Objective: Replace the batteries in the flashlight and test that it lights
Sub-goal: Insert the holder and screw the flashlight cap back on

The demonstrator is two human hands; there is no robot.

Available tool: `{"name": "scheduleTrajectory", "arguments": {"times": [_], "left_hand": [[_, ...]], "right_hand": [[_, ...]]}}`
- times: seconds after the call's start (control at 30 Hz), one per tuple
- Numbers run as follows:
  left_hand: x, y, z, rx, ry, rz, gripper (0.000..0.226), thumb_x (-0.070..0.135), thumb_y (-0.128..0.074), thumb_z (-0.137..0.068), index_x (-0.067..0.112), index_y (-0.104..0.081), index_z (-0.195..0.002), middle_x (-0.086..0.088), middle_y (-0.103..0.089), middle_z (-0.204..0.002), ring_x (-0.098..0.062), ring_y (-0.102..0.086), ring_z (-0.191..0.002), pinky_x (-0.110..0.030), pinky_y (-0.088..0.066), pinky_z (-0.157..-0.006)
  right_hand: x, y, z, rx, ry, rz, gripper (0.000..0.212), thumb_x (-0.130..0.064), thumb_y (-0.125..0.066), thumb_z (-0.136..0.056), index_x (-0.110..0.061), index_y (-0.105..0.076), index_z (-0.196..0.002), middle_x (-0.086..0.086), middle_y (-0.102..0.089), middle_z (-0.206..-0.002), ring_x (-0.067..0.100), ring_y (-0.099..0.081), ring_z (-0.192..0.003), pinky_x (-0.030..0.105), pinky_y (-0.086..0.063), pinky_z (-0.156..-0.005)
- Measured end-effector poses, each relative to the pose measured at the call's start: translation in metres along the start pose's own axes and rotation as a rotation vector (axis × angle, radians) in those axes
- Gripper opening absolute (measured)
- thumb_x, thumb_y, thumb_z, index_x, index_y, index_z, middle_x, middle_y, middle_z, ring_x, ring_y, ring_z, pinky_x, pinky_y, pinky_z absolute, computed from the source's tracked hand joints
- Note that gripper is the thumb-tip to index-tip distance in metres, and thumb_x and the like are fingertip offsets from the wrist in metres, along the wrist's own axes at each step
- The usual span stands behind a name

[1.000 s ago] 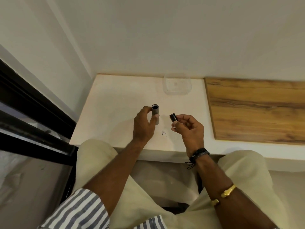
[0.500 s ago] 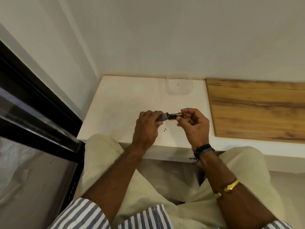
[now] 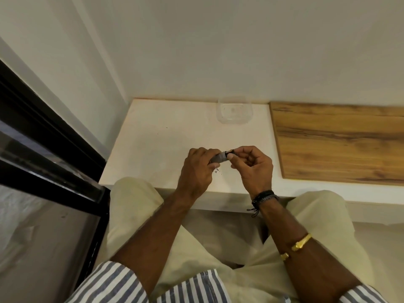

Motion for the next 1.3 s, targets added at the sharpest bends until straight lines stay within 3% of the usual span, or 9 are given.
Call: {"name": "scheduleTrajectory", "arguments": {"times": [0.27, 0.43, 0.57, 0.67, 0.77, 0.97, 1.3], "left_hand": [[-0.003, -0.007, -0.002, -0.005, 0.005, 0.037, 0.033, 0.018, -0.065, -0.095, 0.013, -0.061, -0.128, -0.009, -0.067, -0.114, -0.025, -0.054, -0.104, -0.035, -0.052, -0.084], [-0.008, -0.009, -0.002, -0.021, 0.031, 0.059, 0.032, 0.016, -0.064, -0.095, 0.017, -0.059, -0.127, -0.006, -0.064, -0.11, -0.024, -0.051, -0.102, -0.038, -0.052, -0.081], [-0.009, -0.012, -0.003, -0.038, 0.045, 0.085, 0.032, 0.014, -0.063, -0.095, 0.017, -0.06, -0.126, -0.005, -0.064, -0.11, -0.026, -0.051, -0.103, -0.038, -0.049, -0.082], [-0.01, -0.017, -0.003, -0.055, 0.056, 0.094, 0.032, 0.013, -0.062, -0.094, 0.017, -0.061, -0.125, -0.005, -0.064, -0.108, -0.025, -0.049, -0.102, -0.037, -0.047, -0.081], [-0.01, -0.022, -0.003, -0.075, 0.059, 0.099, 0.031, 0.013, -0.062, -0.094, 0.017, -0.061, -0.125, -0.004, -0.064, -0.108, -0.024, -0.049, -0.102, -0.035, -0.046, -0.081], [-0.014, -0.028, -0.002, -0.093, 0.062, 0.092, 0.03, 0.015, -0.063, -0.094, 0.016, -0.061, -0.125, -0.004, -0.065, -0.108, -0.023, -0.049, -0.101, -0.034, -0.046, -0.081], [-0.018, -0.035, -0.004, -0.101, 0.065, 0.103, 0.03, 0.014, -0.063, -0.094, 0.017, -0.062, -0.124, -0.004, -0.065, -0.107, -0.023, -0.048, -0.099, -0.032, -0.043, -0.079]], "right_hand": [[0.012, -0.014, 0.003, -0.08, 0.009, 0.197, 0.011, -0.022, -0.074, -0.092, -0.023, -0.081, -0.101, -0.007, -0.078, -0.099, 0.019, -0.073, -0.09, 0.058, -0.057, -0.086], [0.023, 0.02, -0.013, 0.085, -0.095, 0.098, 0.013, -0.013, -0.072, -0.09, -0.014, -0.08, -0.101, 0.004, -0.078, -0.085, 0.02, -0.075, -0.078, 0.043, -0.065, -0.07], [0.039, 0.048, -0.024, 0.169, -0.173, 0.165, 0.016, -0.008, -0.071, -0.09, -0.023, -0.077, -0.092, -0.001, -0.077, -0.088, 0.021, -0.077, -0.085, 0.031, -0.064, -0.061], [0.05, 0.054, -0.029, 0.189, -0.192, 0.291, 0.022, -0.013, -0.075, -0.088, -0.034, -0.073, -0.081, -0.006, -0.075, -0.083, 0.024, -0.074, -0.082, 0.038, -0.064, -0.064], [0.059, 0.049, -0.034, 0.137, -0.169, 0.504, 0.014, -0.018, -0.074, -0.089, -0.03, -0.078, -0.093, -0.003, -0.075, -0.09, 0.02, -0.069, -0.078, 0.039, -0.061, -0.076], [0.077, 0.029, -0.038, -0.041, -0.156, 0.86, 0.037, -0.022, -0.07, -0.091, -0.035, -0.069, -0.126, 0.006, -0.061, -0.117, 0.027, -0.064, -0.1, 0.039, -0.055, -0.086], [0.085, 0.02, -0.044, -0.087, -0.129, 0.959, 0.03, -0.025, -0.066, -0.095, -0.028, -0.069, -0.125, 0.008, -0.057, -0.12, 0.031, -0.065, -0.095, 0.03, -0.046, -0.074]]}}
Point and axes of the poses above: each hand's wrist, its own z-axis away from the middle knuckle, its own y-axis out of the back of the hand, x = y × z, the point moved 9 cm from there along -z, towards the middle knuckle
